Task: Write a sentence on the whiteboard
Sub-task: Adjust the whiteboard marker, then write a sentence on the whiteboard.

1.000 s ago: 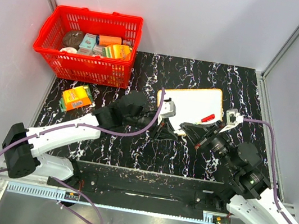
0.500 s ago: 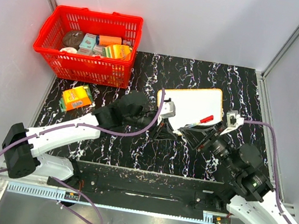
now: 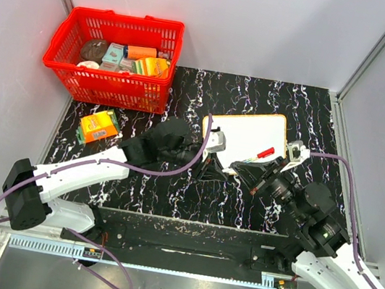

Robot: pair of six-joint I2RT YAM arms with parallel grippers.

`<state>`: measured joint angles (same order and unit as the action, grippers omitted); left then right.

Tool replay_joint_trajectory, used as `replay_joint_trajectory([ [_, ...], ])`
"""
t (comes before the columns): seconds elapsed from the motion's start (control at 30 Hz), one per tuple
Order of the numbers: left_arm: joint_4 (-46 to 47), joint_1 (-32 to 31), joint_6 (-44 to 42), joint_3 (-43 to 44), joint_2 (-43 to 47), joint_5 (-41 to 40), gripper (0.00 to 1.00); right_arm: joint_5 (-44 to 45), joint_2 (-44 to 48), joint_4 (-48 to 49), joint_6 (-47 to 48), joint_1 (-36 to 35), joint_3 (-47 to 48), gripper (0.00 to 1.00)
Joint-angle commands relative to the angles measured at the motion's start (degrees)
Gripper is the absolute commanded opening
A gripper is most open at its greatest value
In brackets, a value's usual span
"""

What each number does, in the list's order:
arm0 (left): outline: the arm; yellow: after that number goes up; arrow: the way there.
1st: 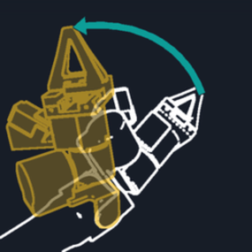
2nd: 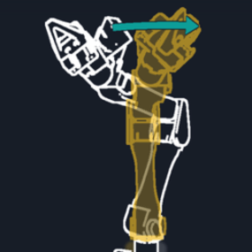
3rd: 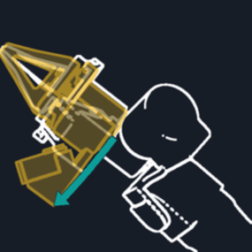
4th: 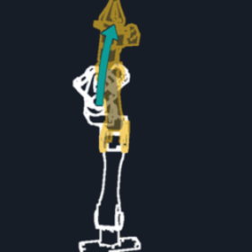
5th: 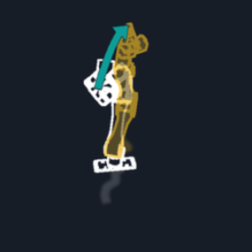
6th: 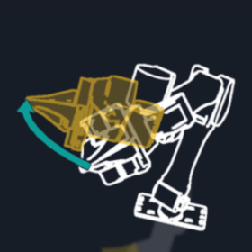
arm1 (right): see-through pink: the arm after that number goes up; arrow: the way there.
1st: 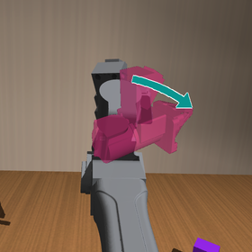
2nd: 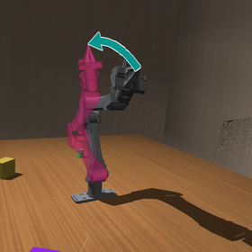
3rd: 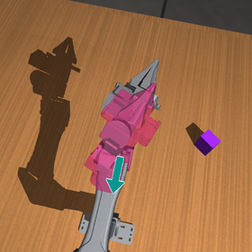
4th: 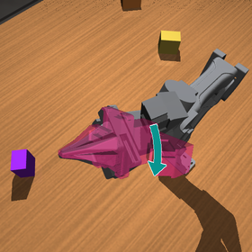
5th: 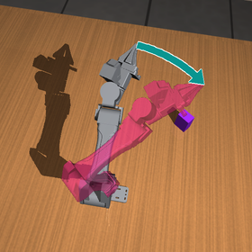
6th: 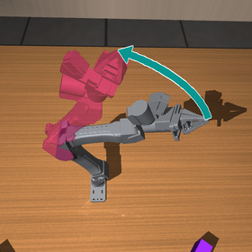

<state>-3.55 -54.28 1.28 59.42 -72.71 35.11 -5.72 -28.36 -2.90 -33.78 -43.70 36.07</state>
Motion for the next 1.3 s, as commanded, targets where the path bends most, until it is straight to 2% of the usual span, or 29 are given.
replay_joint_trajectory([
  [0.0, 1.97, -0.03, -0.93, 0.26, 1.17, 1.89, 0.00, -0.79, 0.50, 2.11, -0.41, -0.07, 1.81, 0.00],
  [0.07, 1.88, -0.03, -0.93, -0.09, 1.25, 1.28, 0.03, -0.09, 1.11, 2.02, -0.50, -0.07, 1.46, 0.00],
  [0.1, 1.71, -0.03, -0.93, -0.18, 1.17, 0.84, 0.36, 0.26, 1.29, 1.76, -0.41, -0.07, 1.28, 0.00],
  [0.2, 1.44, 0.05, 0.12, -1.58, 1.69, -2.31, 0.78, 2.37, 1.90, 0.36, 0.20, -0.07, 0.93, 0.00],
  [0.23, 2.05, 0.14, 1.08, -3.15, 1.95, -5.20, 0.82, 2.98, 1.99, -0.26, 0.47, -0.07, 1.01, 0.00],
  [0.33, 3.37, 2.15, 3.80, -6.67, 2.75, -7.86, 0.87, 5.36, 1.99, -3.34, 1.78, -0.07, 1.71, 0.00],
  [0.4, 5.38, 4.00, 5.83, -9.04, 3.19, -6.56, 0.88, 8.78, 2.08, -6.23, 3.01, -0.15, 1.98, 0.00],
  [0.6, 12.33, 13.40, 13.30, -18.71, 4.15, -6.38, 0.90, 16.26, 2.35, -8.27, 4.69, -0.07, -0.04, 0.00],
  [0.8, 25.50, 25.60, 22.09, -28.29, 2.84, -4.45, 0.94, 17.58, 0.06, -7.48, 5.92, -0.07, -0.21, 0.00],
  [0.83, 30.14, 27.02, 24.45, -30.22, 2.14, -2.87, 0.95, 17.93, -0.20, -7.30, 6.09, -0.07, -0.30, 0.00],
  [1.0, 46.22, 34.06, 31.06, -31.65, -8.57, 5.65, 0.95, 18.90, -0.56, -5.81, 6.71, -0.07, -1.09, 0.00],
  [1.17, 57.40, 34.33, 35.54, -26.21, -23.84, 11.46, 0.94, 18.55, -1.26, -5.89, 7.32, 0.02, -1.36, 0.00],
  [1.2, 64.04, 34.24, 37.20, -24.37, -26.23, 12.77, 0.93, 18.55, -1.26, -6.07, 7.32, -0.07, -1.36, 0.00],
  [1.27, 70.05, 34.24, 42.39, -22.60, -32.22, 14.80, 0.93, 18.46, -1.61, -5.98, 7.93, -0.07, -1.45, 0.00],
])
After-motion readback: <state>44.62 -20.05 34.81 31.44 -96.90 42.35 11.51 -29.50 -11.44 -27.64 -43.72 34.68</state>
